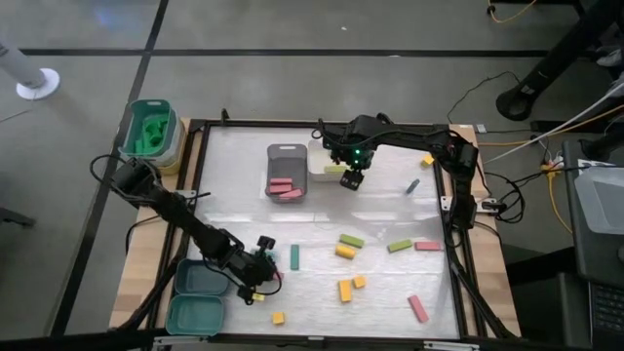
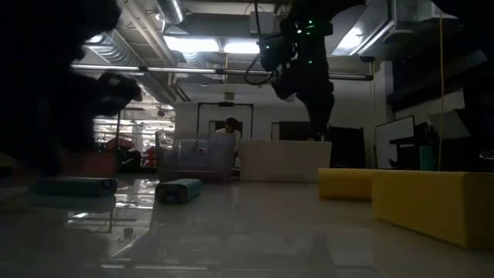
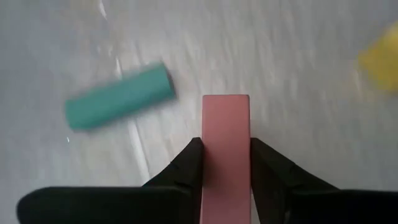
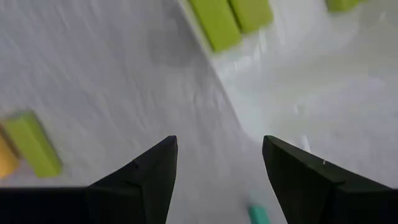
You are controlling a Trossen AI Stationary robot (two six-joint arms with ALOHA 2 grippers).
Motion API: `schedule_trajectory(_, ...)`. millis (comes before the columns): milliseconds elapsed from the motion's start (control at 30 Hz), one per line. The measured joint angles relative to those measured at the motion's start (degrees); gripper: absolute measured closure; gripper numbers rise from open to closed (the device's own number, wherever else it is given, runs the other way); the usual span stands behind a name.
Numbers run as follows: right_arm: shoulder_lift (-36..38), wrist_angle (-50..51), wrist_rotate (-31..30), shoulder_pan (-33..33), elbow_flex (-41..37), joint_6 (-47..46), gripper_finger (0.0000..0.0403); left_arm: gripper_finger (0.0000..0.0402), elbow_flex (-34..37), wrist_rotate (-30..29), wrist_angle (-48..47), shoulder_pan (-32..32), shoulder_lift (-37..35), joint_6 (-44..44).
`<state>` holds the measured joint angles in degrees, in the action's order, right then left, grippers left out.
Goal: Sort blocks
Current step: Put the pink block into the black bin
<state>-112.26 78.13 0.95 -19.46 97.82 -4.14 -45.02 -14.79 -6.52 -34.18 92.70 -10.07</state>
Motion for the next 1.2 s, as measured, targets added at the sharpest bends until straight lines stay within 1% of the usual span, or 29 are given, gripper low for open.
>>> schedule_trajectory(133,2.32,1.55,-2.34,0.46,0.0,0.14,0.0167,0.0317,-1.67,0.01,-0.32,2.45,-1.44,2.35)
schedule_trajectory(233,5.66,1.67,-3.45,1.2,0.02,0.17,0.0167,0.0318,-2.45,-0.01,-0.04,4.97,-3.22,4.94)
schedule_trajectory(367,11.41,1.96,-3.48,2.64,0.02,-0.07,0.0167,0.0319,-2.94,-0.26,-0.28,9.42,-4.91,7.79)
schedule_trajectory(500,16.82,2.0,-3.17,6.31,0.02,-0.92,0.0167,0.0315,-3.1,-2.17,-0.04,14.67,-6.5,9.05)
schedule_trajectory(667,20.77,1.53,-3.03,14.45,0.04,-3.68,0.0167,0.0316,-3.1,-2.88,1.32,22.01,-7.9,9.03)
schedule_trajectory(800,21.0,0.43,-4.56,22.27,0.03,-6.53,0.0167,0.0314,-3.1,-2.89,4.46,27.01,-7.97,9.06)
schedule_trajectory(867,20.89,-1.86,-6.06,26.34,-0.73,-7.55,0.0167,0.0313,-3.1,-2.88,5.49,29.18,-7.97,9.05)
schedule_trajectory(1000,20.55,-6.61,-8.31,33.78,-4.52,-9.06,0.0167,0.0314,-3.1,-2.88,5.92,33.02,-7.97,8.94)
schedule_trajectory(1200,20.65,-13.5,-14.62,42.99,-12.64,-16.93,0.0167,0.0311,-3.1,-2.84,5.92,37.27,-7.97,8.5)
